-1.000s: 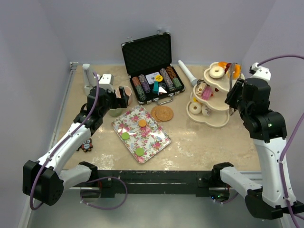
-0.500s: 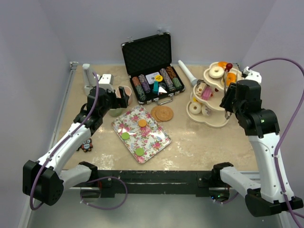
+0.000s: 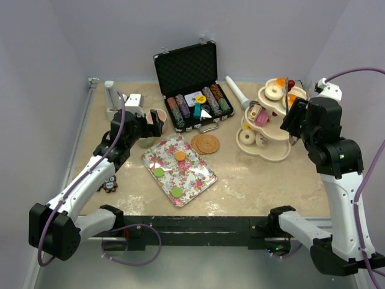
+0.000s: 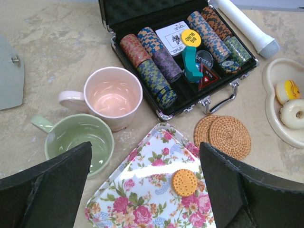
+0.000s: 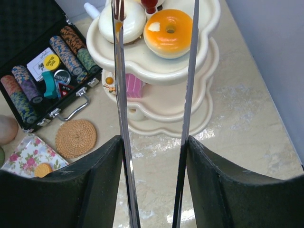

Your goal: Serve the afternoon tea

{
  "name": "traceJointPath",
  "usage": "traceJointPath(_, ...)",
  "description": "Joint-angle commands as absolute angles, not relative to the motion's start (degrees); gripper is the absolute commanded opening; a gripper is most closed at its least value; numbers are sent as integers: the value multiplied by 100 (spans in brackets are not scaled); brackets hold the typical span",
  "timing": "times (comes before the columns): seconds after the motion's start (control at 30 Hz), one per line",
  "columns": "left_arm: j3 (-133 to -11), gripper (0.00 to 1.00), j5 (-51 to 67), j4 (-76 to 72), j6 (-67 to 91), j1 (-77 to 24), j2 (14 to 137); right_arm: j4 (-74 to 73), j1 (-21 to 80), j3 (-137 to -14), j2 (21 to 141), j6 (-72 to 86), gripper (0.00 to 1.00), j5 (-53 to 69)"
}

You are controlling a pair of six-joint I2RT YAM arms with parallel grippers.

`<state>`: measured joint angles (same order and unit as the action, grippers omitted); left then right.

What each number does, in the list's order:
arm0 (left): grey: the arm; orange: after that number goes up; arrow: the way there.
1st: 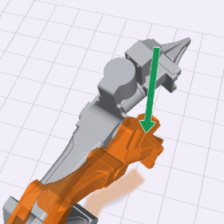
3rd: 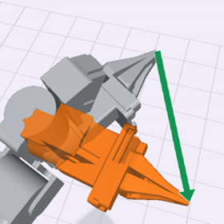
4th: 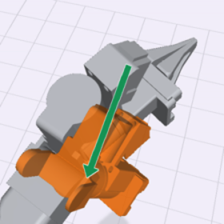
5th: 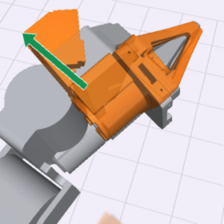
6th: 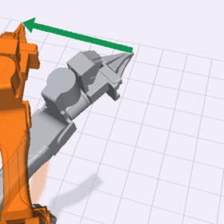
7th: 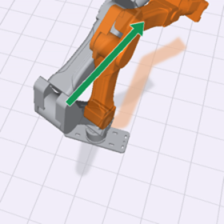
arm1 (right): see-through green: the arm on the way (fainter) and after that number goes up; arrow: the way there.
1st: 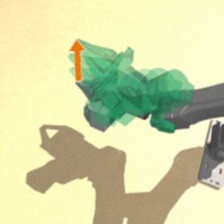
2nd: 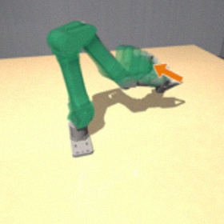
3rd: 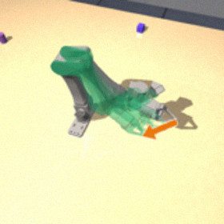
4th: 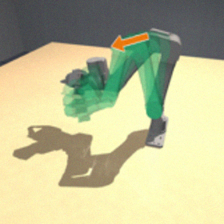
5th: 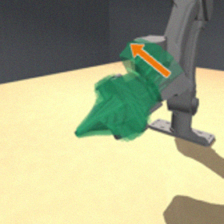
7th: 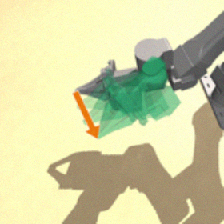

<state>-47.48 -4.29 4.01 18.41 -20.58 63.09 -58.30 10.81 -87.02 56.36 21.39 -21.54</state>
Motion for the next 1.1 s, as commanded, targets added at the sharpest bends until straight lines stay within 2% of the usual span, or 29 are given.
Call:
traceJointPath(0.0, -4878, 100, -510, 211, 1819, -2048, 6196, -5573, 1063, -9009, 5590, 2022, 56, -2198)
traceJointPath(0.23, -4843, 93, -475, 97, 2012, -2328, 6310, -4818, 1063, -9132, 5818, 1670, 55, -1258)
traceJointPath(0.47, -5115, 88, -536, -245, 2803, -3365, 6697, -3947, 1063, -9492, 6301, 1311, 53, -591)
traceJointPath(0.67, -5413, 88, -308, -501, 3086, -3648, 7215, -3455, 1098, -8765, 6145, 1195, 48, 517)
traceJointPath(0.83, -5608, 85, -527, -149, 2917, -3665, 7558, -3085, 1134, -7815, 5652, 1169, 48, 554)
traceJointPath(1.07, -5590, 78, -545, -1158, 4479, -4402, 8286, -2418, 1134, -7532, 5090, 1405, 49, 123)
